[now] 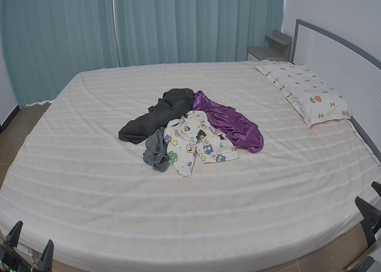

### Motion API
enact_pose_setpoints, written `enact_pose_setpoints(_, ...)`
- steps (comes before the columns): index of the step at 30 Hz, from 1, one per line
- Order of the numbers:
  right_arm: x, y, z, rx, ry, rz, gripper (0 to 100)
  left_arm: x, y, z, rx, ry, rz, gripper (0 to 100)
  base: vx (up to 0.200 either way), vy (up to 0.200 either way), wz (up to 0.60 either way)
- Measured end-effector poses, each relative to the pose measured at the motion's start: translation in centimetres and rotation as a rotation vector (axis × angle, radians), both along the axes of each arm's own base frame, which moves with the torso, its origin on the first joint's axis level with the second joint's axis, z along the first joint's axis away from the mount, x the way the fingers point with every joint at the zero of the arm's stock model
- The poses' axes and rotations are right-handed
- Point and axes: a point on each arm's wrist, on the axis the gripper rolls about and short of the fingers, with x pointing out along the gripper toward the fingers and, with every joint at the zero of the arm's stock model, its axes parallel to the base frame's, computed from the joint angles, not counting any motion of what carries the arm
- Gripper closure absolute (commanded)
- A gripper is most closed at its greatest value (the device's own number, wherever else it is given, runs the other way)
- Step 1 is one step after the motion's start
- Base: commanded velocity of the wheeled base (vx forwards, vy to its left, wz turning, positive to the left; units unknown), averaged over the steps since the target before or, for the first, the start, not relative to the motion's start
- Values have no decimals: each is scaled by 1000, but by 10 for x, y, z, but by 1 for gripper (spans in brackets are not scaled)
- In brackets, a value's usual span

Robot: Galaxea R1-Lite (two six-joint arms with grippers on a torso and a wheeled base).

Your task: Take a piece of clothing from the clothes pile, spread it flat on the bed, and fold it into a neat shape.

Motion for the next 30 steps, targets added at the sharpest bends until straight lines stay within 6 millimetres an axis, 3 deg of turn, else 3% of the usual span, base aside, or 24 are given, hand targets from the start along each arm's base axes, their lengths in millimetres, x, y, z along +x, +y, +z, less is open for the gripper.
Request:
enact_pose_setpoints(8,73,20,14,141,151,106,0,0,0,0,0,0,0,0,0,0,0)
enact_pose_setpoints(16,159,54,7,273,294,145,0,0,0,0,0,0,0,0,0,0,0)
enact_pose_setpoints(24,254,98,-19,403,378,121,0,0,0,0,0,0,0,0,0,0,0)
enact_pose_setpoints(30,307,126,-48,453,402,113,0,0,0,0,0,0,0,0,200,0,0)
